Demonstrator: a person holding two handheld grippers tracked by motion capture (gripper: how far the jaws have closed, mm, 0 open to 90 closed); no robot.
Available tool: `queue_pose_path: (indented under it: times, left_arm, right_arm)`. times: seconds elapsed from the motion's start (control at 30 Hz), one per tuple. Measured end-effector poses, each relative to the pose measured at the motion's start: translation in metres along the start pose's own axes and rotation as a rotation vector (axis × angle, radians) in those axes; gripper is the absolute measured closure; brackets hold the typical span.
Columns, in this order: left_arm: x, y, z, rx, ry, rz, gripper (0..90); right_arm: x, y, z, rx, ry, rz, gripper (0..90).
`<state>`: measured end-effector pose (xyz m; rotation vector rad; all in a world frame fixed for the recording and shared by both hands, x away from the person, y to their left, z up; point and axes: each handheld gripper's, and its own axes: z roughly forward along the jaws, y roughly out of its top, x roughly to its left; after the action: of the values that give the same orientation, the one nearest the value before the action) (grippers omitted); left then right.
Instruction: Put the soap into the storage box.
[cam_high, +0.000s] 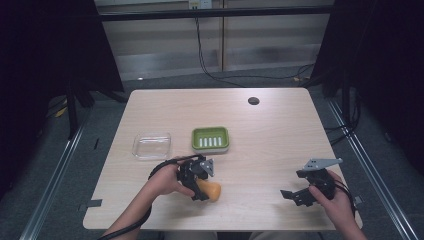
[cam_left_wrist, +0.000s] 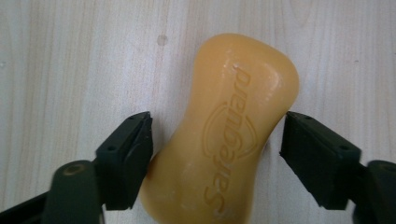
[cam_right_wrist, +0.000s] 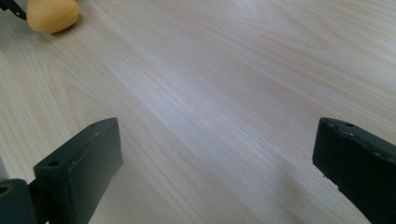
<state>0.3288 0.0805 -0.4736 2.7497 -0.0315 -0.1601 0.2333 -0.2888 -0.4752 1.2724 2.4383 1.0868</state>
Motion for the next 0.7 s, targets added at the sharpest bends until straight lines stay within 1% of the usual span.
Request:
queue_pose_path:
  times: [0.03, 0.07, 0.1, 0.17, 0.23, 0.27, 0.3, 0.33, 0.37, 0.4, 0.43, 0.47, 0.5, 0.53, 0.57, 0.6, 0.63, 0.67, 0.7]
  left_arm:
    - [-0.0001, 0.0000, 0.0004, 0.004, -0.003, -0.008, 30.3]
    - [-0.0005, 0.0001, 0.0009, 0.004, 0.006, -0.019, 32.4]
    - [0.0001, 0.0004, 0.0005, 0.003, 0.007, -0.020, 34.9]
    - [0.0006, 0.0013, -0.0006, 0.007, 0.011, -0.010, 40.5]
    - [0.0011, 0.0018, -0.0007, -0.001, 0.010, -0.042, 45.9]
    - [0.0020, 0.0027, -0.0013, 0.006, 0.012, -0.059, 46.7]
    - [0.0015, 0.0034, -0.0009, 0.008, 0.014, -0.065, 47.0]
    - [0.0001, 0.0049, -0.0010, 0.021, 0.020, -0.070, 47.3]
    - [-0.0007, 0.0062, -0.0005, 0.021, 0.027, -0.089, 47.5]
    - [0.0001, 0.0071, -0.0009, 0.030, 0.023, -0.112, 47.9]
    - [0.0005, 0.0075, -0.0012, 0.023, 0.020, -0.131, 48.4]
    - [0.0022, 0.0078, -0.0018, 0.029, 0.016, -0.139, 49.0]
    - [0.0025, 0.0079, -0.0023, 0.040, 0.016, -0.166, 49.1]
    - [0.0037, 0.0079, -0.0030, 0.046, 0.003, -0.178, 49.2]
    - [0.0025, 0.0077, -0.0023, 0.033, 0.029, -0.199, 49.3]
    - [0.0037, 0.0073, -0.0034, 0.044, 0.027, -0.202, 49.4]
    - [0.0043, 0.0073, -0.0038, 0.042, 0.016, -0.218, 49.4]
    - [0.0047, 0.0076, -0.0061, 0.053, 0.012, -0.227, 49.5]
    - [0.0051, 0.0078, -0.0074, 0.059, 0.004, -0.224, 49.5]
  right_arm:
    - [0.0000, 0.0000, 0.0000, -0.001, -0.001, 0.000, 1.3]
    - [-0.0003, -0.0001, 0.0000, -0.004, 0.000, -0.002, 1.3]
    - [-0.0003, 0.0000, -0.0001, -0.005, 0.000, -0.003, 1.3]
    - [-0.0002, 0.0001, -0.0002, -0.004, 0.001, -0.002, 1.3]
    - [-0.0001, 0.0000, -0.0002, -0.002, 0.001, -0.002, 1.3]
    - [0.0001, 0.0000, -0.0002, -0.001, 0.000, -0.001, 1.3]
    - [0.0001, 0.0000, -0.0002, 0.000, 0.001, 0.001, 1.3]
    - [0.0002, 0.0000, -0.0004, 0.000, -0.002, 0.001, 1.3]
    - [0.0004, 0.0001, -0.0006, 0.001, 0.001, 0.001, 1.3]
    - [0.0001, 0.0002, -0.0008, -0.005, 0.001, -0.001, 1.3]
    - [-0.0003, 0.0000, -0.0009, -0.008, 0.001, -0.003, 1.3]
    - [-0.0003, 0.0001, -0.0012, -0.006, -0.003, -0.003, 1.3]
    - [-0.0003, 0.0000, -0.0013, -0.006, -0.003, -0.001, 1.3]
    - [-0.0003, -0.0002, -0.0014, -0.005, -0.003, 0.002, 1.3]
    - [-0.0002, -0.0002, -0.0014, -0.006, -0.004, 0.003, 1.3]
    - [-0.0002, -0.0003, -0.0016, -0.005, -0.004, 0.002, 1.3]
    - [-0.0004, -0.0004, -0.0016, -0.006, -0.001, 0.000, 1.3]
    - [-0.0005, -0.0005, -0.0016, -0.006, -0.001, 0.002, 1.3]
    - [-0.0008, -0.0005, -0.0017, -0.004, -0.001, 0.004, 1.3]
